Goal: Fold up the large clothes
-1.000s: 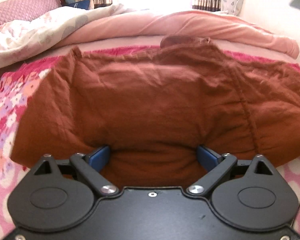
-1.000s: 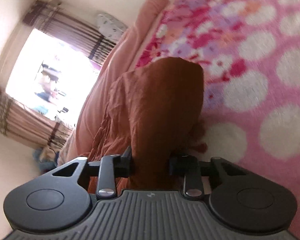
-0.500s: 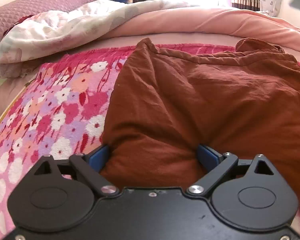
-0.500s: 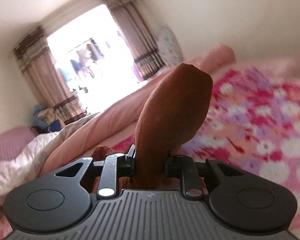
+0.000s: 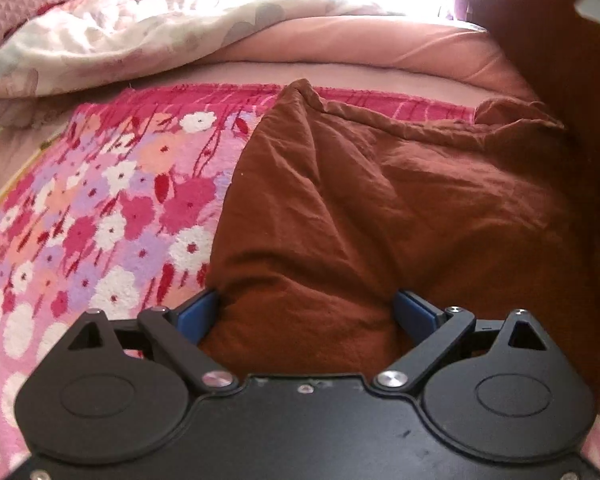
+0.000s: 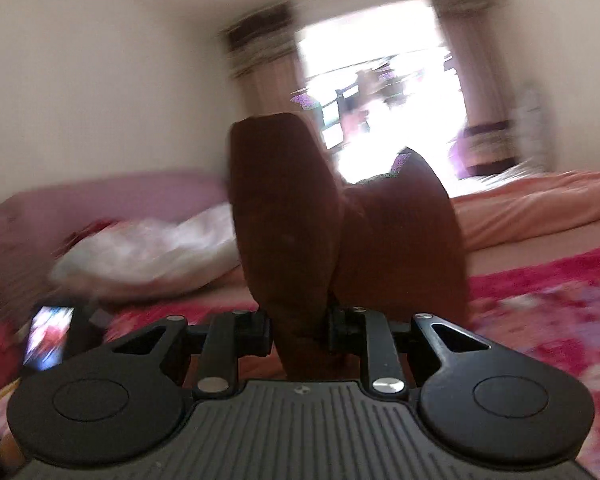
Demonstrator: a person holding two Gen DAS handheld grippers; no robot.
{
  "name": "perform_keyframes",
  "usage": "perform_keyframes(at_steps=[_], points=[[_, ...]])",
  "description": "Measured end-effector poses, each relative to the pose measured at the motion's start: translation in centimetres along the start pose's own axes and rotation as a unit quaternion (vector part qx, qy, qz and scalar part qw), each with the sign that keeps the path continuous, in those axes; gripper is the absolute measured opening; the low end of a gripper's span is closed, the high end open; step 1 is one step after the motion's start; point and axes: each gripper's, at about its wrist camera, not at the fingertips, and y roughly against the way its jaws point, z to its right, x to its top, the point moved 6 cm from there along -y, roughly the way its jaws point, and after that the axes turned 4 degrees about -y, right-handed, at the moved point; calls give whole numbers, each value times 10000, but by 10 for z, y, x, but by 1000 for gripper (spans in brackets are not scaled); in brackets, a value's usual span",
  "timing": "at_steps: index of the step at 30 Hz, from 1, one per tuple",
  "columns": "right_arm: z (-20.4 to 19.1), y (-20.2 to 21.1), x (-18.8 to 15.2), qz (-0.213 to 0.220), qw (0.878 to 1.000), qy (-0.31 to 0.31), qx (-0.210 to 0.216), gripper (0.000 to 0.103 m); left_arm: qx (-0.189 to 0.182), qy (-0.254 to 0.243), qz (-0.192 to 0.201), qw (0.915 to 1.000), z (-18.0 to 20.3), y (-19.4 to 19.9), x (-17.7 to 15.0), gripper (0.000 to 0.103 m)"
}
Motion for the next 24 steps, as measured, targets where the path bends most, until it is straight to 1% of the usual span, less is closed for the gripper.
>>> perform_keyframes(at_steps=[2, 3, 5, 6, 7, 9, 11, 14, 16, 17, 21, 22, 24], points=[[-8, -10, -13, -329, 9991, 3, 276, 27, -125, 159, 4, 9998, -8, 2, 1, 96], [-8, -16, -22, -520, 9978, -101, 399, 26, -181, 227, -1, 9996, -12, 2, 1, 96], [-6, -22, -31, -714, 9953, -351, 553, 27, -194, 232, -32, 9995, -17, 1, 2, 97], [-7, -21, -31, -702, 9950, -401, 578, 26, -203, 208, -71, 9996, -18, -1, 2, 98], [-10, -19, -25, -595, 9958, -398, 562, 26, -250, 246, -100, 9993, -20, -2, 1, 98], [-19, -12, -5, -335, 9976, -255, 542, 26, -329, 364, -128, 9987, -26, 0, 2, 96], [-27, -10, 16, -162, 9977, -215, 629, 26, -430, 589, -85, 9973, -34, 5, 2, 96], [-37, -12, 28, -84, 9969, -237, 747, 26, -380, 586, -107, 9975, -42, 13, 3, 96], [-48, -19, 17, -147, 9959, -211, 868, 26, -305, 487, -150, 9982, -47, 16, 3, 96], [-54, -23, 11, -216, 9952, -188, 938, 26, -257, 508, -164, 9982, -51, 17, 1, 99], [-64, -42, -19, -574, 9926, -279, 1033, 26, -483, 849, -315, 9947, -66, 15, -7, 99], [-65, -45, -24, -644, 9919, -368, 1027, 26, -509, 827, -296, 9948, -67, 17, -8, 99], [-68, -49, -32, -738, 9902, -515, 1067, 26, -435, 697, -210, 9964, -67, 25, -11, 99]])
